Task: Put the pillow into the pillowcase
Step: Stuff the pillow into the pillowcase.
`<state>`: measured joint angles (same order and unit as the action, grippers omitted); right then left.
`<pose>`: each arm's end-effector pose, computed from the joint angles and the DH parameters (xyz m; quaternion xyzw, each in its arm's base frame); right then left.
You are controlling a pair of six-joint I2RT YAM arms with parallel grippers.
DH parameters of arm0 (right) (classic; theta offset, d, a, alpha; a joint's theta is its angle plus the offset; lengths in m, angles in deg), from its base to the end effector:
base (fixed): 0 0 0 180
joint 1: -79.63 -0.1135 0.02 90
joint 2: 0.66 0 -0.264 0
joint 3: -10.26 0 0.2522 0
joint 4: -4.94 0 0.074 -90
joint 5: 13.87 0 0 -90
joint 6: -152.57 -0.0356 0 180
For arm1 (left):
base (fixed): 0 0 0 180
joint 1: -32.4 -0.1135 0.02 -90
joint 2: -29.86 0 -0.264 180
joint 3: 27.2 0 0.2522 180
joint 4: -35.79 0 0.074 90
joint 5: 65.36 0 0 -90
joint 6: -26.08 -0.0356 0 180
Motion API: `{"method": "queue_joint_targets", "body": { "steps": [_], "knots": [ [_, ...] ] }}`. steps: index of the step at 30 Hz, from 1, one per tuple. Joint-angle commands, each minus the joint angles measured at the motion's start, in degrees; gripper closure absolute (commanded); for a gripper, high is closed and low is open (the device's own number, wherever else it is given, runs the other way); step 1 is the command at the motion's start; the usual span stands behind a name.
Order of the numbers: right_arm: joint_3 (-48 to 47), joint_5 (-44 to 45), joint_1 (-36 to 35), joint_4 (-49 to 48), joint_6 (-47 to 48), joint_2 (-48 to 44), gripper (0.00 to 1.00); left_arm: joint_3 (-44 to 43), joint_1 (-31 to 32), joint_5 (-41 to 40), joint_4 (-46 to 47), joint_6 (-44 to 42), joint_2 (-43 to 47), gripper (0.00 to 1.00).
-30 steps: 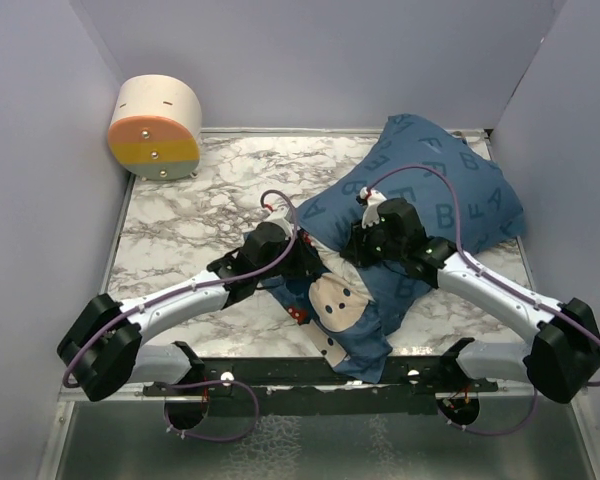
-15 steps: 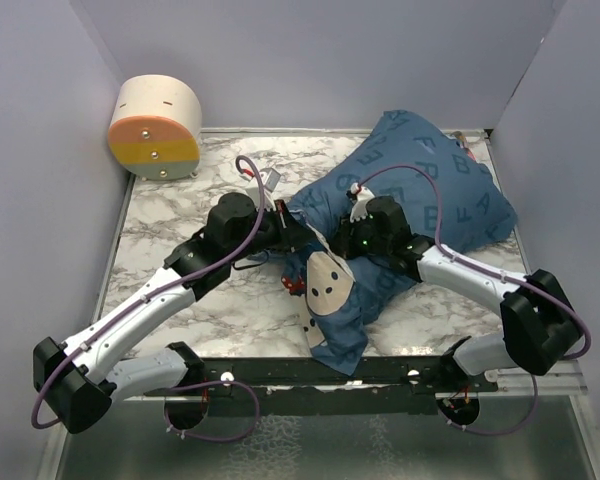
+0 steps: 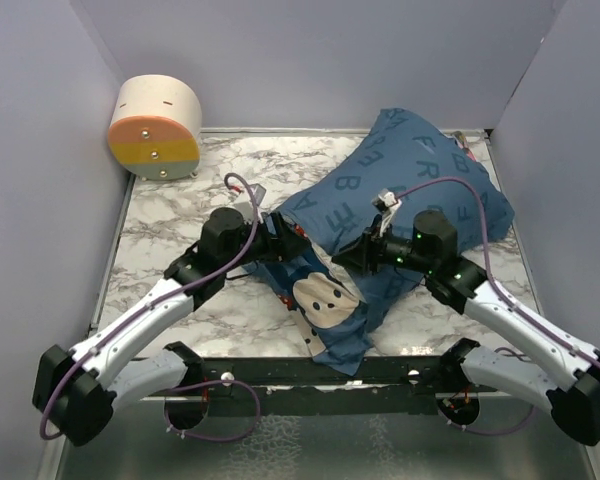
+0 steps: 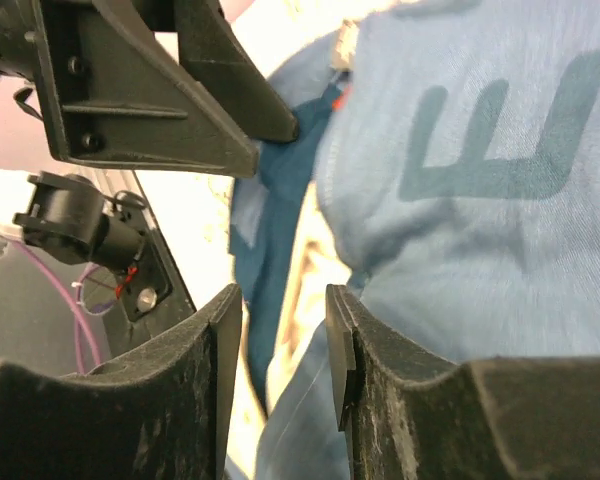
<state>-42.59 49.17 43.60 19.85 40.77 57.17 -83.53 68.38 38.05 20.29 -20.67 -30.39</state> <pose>0.1766 0.1484 0.2791 -0.2315 0.7733 0.4371 0.3966 0.1918 -0.1495 0.2893 0.0159 0.8133 -0.4393 0.3812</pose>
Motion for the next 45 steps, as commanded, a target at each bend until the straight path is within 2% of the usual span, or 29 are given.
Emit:
{"method": "queue_joint_targets", "body": {
  "steps": [1,4,7,9,15,20,21,22,24,25,29,35,38,40,43,45],
  "knots": [
    [-6.23,0.66,0.08,9.81,3.78,-4.76,0.60,-0.58,-0.21,1.34,-1.01,-2.70,11.91,0.36],
    [-8.45,5.34,0.08,15.17,4.67,-4.39,0.62,0.43,-0.17,6.12,0.03,2.23,13.65,0.51],
    [-9.19,9.30,0.08,20.77,4.28,-3.88,0.71,3.00,1.09,8.59,4.02,8.49,13.33,0.54],
    [-8.71,9.66,0.08,22.74,3.24,-3.82,0.78,4.24,4.25,6.16,6.28,10.40,12.68,0.53],
    [-3.89,7.92,0.08,22.29,0.10,-2.17,0.82,2.41,15.45,-2.53,6.17,9.80,3.13,0.46],
    [-2.84,15.02,0.11,22.54,-0.98,4.83,0.81,-1.73,17.80,-13.22,-2.10,-0.17,-6.99,0.40],
    [-2.75,16.45,0.13,22.35,-1.53,6.12,0.81,-2.43,17.75,-14.43,-2.80,-1.30,-8.72,0.43],
    [-2.37,17.37,0.09,21.37,-2.18,6.87,0.81,-3.28,17.72,-14.65,-2.66,-2.48,-10.41,0.52],
    [-0.83,18.37,0.08,18.68,-3.18,8.12,0.81,-4.81,17.72,-14.59,-1.55,-3.62,-13.06,0.87],
    [-0.20,18.53,0.08,17.25,-3.48,8.83,0.81,-5.89,17.68,-14.25,-1.04,-4.18,-13.69,1.00],
    [1.48,18.82,0.08,14.58,-4.08,14.13,0.81,-14.72,17.71,-11.34,-3.85,-6.88,-12.65,1.00],
    [6.15,12.71,0.08,5.53,-6.70,22.81,0.82,-26.27,17.76,-3.42,-3.08,-7.89,-6.93,1.00],
    [7.35,10.26,0.13,3.03,-7.20,24.56,0.81,-26.22,17.63,-4.28,-2.15,-8.69,-7.53,1.00],
    [8.24,7.47,0.08,1.36,-7.10,21.49,0.80,-22.64,16.90,-5.84,-1.20,-8.32,-8.92,0.98],
    [8.98,2.81,0.11,-0.62,-6.33,10.64,0.75,-14.42,13.97,-3.28,2.24,-5.53,-10.35,0.61],
    [7.83,2.10,0.13,-0.02,-5.43,2.03,0.62,-9.71,12.36,-1.54,5.13,-4.19,-8.88,0.48]
  ]
}}
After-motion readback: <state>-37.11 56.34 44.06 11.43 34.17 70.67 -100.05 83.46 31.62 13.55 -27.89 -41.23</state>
